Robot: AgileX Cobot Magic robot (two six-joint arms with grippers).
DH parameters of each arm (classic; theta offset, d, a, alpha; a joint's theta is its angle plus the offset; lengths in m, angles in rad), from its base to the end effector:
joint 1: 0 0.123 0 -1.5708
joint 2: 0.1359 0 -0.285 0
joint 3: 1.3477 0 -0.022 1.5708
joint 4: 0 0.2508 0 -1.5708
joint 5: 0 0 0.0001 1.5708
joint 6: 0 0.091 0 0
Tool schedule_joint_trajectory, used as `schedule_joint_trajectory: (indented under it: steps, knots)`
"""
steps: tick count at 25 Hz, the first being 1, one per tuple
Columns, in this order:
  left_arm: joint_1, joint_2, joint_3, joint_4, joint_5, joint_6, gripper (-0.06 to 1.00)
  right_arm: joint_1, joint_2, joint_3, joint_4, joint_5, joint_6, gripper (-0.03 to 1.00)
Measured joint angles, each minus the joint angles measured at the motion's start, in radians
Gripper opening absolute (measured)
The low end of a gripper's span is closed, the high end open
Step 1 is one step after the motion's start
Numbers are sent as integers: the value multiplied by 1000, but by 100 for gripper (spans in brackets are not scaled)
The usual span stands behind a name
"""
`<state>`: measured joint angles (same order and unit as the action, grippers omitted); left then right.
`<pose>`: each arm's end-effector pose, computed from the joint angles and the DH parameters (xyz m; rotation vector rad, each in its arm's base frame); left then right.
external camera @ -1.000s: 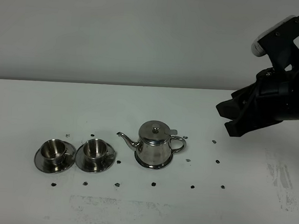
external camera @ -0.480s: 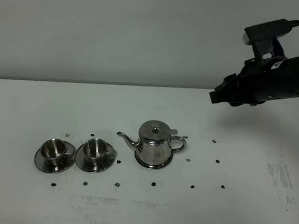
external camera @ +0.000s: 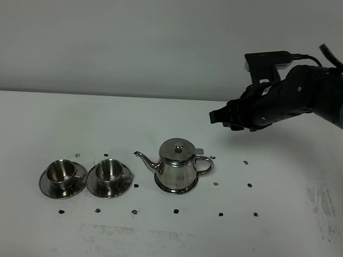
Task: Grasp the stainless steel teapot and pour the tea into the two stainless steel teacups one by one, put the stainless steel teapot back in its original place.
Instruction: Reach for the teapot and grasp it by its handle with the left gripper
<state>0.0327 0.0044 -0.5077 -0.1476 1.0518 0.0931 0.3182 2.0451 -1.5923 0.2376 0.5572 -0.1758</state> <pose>-0.0048 -0.0118 0.2809 0.0674 2.0236 -0.0968 0.4341 0.1549 0.2161 -0.4150 2.4609 0.3005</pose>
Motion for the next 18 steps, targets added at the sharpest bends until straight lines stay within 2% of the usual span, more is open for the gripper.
schedule_joint_trajectory:
  steps: [5, 9, 18]
  knots:
    - [0, 0, 0, 0, 0, 0, 50, 35, 60, -9, -89, -63, 96, 39]
    - [0, 0, 0, 0, 0, 0, 50, 43, 90, -9, -132, -87, 116, 39]
    - [0, 0, 0, 0, 0, 0, 50, 74, 142, -14, -168, -51, 127, 39]
